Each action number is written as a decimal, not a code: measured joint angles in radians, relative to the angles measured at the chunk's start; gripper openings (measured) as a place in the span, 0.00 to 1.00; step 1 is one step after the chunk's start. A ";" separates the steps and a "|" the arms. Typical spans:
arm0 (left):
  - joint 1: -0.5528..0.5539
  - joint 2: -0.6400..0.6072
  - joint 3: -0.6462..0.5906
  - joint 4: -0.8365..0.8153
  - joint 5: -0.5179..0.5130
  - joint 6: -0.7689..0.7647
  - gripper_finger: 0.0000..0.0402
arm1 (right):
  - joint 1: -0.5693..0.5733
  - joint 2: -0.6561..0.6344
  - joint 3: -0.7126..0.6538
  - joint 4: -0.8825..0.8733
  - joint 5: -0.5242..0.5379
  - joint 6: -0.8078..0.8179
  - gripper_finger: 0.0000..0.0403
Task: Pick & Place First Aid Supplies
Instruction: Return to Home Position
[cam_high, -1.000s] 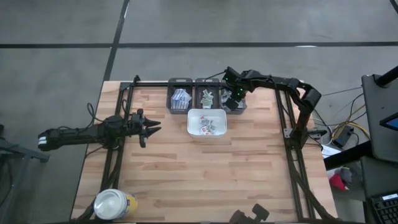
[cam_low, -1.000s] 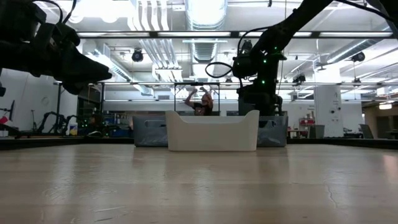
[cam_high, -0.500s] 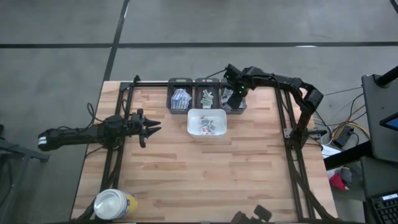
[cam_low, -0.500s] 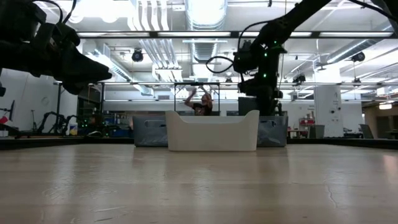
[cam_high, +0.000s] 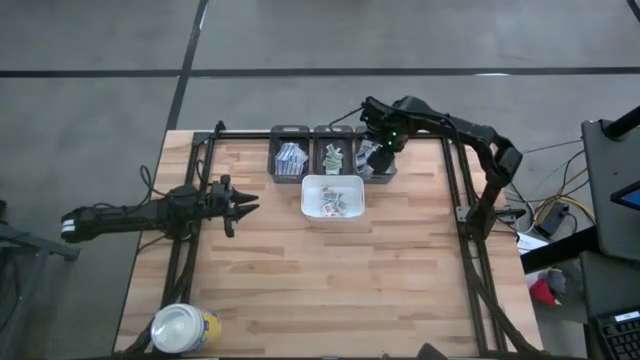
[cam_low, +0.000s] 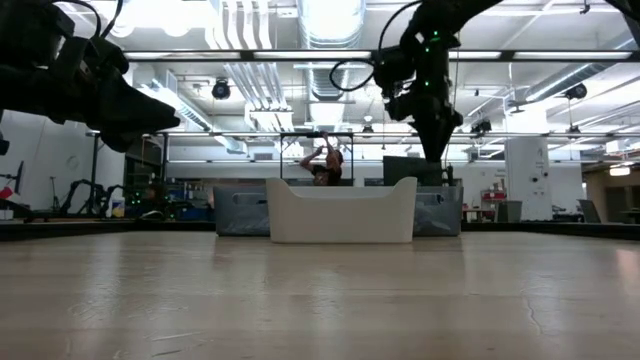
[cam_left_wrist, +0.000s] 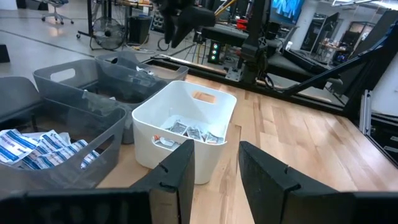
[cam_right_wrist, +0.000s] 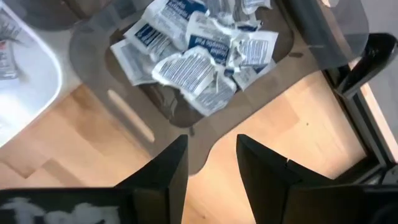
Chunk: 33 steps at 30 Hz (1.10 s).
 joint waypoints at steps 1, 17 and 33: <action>0.000 0.000 0.000 0.000 0.000 0.000 0.30 | 0.008 -0.006 0.000 -0.008 0.000 0.009 0.32; 0.000 0.000 0.000 0.000 0.000 0.034 0.30 | 0.257 -0.362 -0.255 0.236 0.027 0.181 0.26; 0.000 0.000 0.000 -0.002 0.000 0.033 0.30 | 0.481 -0.855 -0.756 0.440 0.082 0.428 0.20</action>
